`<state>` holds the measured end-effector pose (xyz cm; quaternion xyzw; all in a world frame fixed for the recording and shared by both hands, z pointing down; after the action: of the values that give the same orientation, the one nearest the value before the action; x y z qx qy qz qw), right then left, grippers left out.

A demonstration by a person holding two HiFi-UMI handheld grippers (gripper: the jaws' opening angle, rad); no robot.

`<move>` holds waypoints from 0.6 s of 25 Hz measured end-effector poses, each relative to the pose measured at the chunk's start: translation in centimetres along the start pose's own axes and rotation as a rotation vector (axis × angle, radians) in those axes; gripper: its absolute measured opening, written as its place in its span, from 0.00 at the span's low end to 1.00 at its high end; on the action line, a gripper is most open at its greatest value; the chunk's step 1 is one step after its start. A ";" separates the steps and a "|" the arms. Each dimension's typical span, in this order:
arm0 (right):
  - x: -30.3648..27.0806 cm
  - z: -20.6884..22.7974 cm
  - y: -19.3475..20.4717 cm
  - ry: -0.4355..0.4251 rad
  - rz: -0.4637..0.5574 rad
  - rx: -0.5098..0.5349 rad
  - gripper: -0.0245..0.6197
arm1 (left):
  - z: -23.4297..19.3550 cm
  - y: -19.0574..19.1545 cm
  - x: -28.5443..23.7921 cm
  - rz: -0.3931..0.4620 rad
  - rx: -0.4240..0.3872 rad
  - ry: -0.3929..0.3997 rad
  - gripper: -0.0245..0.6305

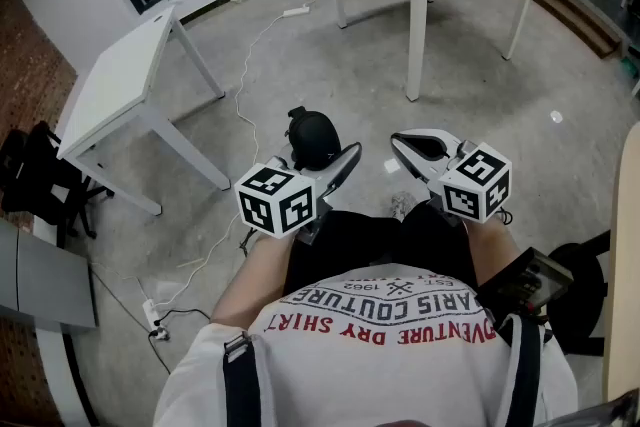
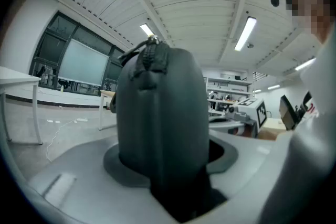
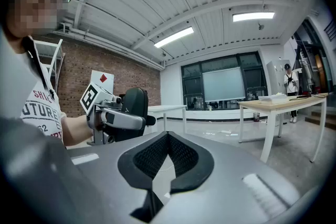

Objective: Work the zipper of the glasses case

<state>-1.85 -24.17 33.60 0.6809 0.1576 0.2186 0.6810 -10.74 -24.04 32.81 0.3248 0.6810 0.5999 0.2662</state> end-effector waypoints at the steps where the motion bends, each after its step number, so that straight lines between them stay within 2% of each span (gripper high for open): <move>1: 0.0 0.0 0.1 -0.001 0.000 0.000 0.04 | 0.0 0.0 0.0 0.000 -0.001 -0.001 0.42; 15: 0.0 -0.1 0.3 -0.005 -0.004 -0.002 0.04 | -0.1 0.1 -0.2 -0.013 -0.016 0.006 0.42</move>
<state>-1.96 -24.13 33.89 0.6804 0.1572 0.2157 0.6825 -10.71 -24.26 32.96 0.3163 0.6792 0.6044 0.2707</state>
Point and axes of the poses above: the fingertips, and each gripper's own axes: x backward along the fingers, z to its right, y out of its underside, the point moved 1 cm from there along x, backward along the fingers, and after that the axes turned 12 degrees about z, right-handed, at the moved point
